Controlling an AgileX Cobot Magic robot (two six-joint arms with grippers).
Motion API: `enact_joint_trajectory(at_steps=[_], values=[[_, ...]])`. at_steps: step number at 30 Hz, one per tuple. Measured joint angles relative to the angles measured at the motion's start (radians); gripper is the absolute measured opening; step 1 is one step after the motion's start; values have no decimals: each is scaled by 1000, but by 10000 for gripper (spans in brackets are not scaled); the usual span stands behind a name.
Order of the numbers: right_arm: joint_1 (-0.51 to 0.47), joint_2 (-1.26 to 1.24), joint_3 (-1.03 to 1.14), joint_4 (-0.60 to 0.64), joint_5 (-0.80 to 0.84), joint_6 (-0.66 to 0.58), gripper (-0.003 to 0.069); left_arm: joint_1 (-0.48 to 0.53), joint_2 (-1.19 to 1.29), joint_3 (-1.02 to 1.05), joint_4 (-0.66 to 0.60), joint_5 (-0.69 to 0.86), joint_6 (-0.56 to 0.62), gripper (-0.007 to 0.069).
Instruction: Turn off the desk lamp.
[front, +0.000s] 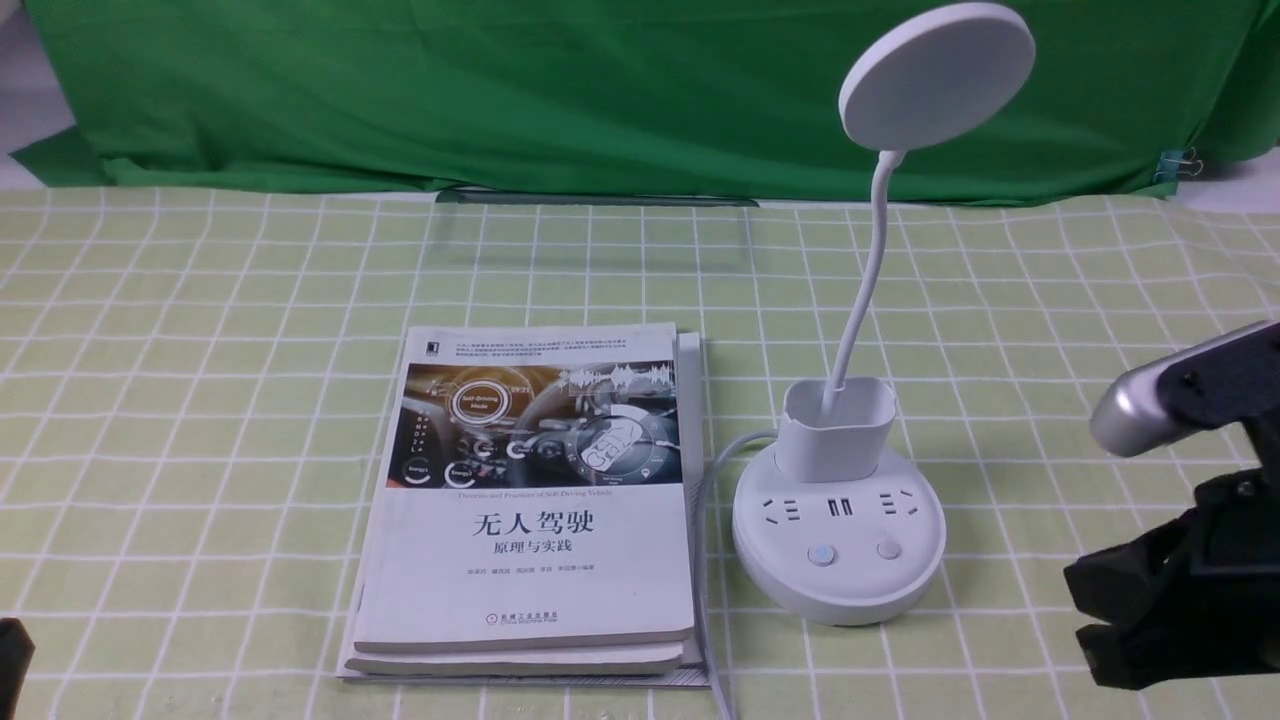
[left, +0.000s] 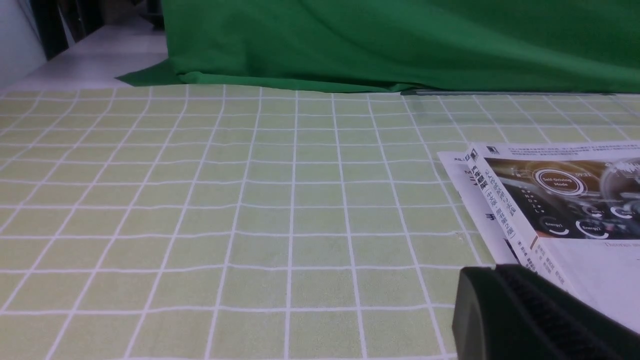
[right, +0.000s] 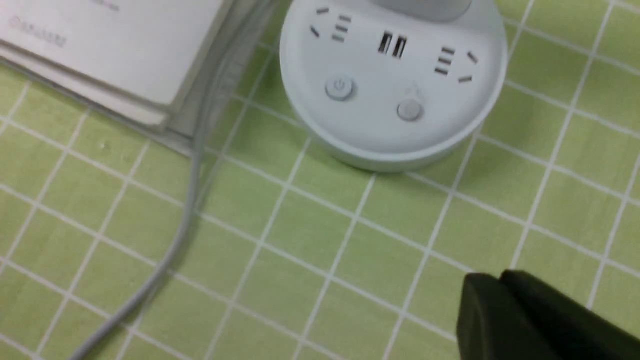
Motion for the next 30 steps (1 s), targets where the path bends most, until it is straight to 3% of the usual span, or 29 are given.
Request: enact_joint_trajectory(at_steps=[10,22,25,30], values=[[-11,-93,25,-98,-144,0,44,0,0,0,0,0,0,1],[-340,-665,575,-127,-609,-57,36,0,0,0,0,0,0,1],[-409,-844,674,-127,-612,-58,36,0,0,0,0,0,0,1],[-437,-965,710,-127,-523,-60,36,0,0,0,0,0,0,1]])
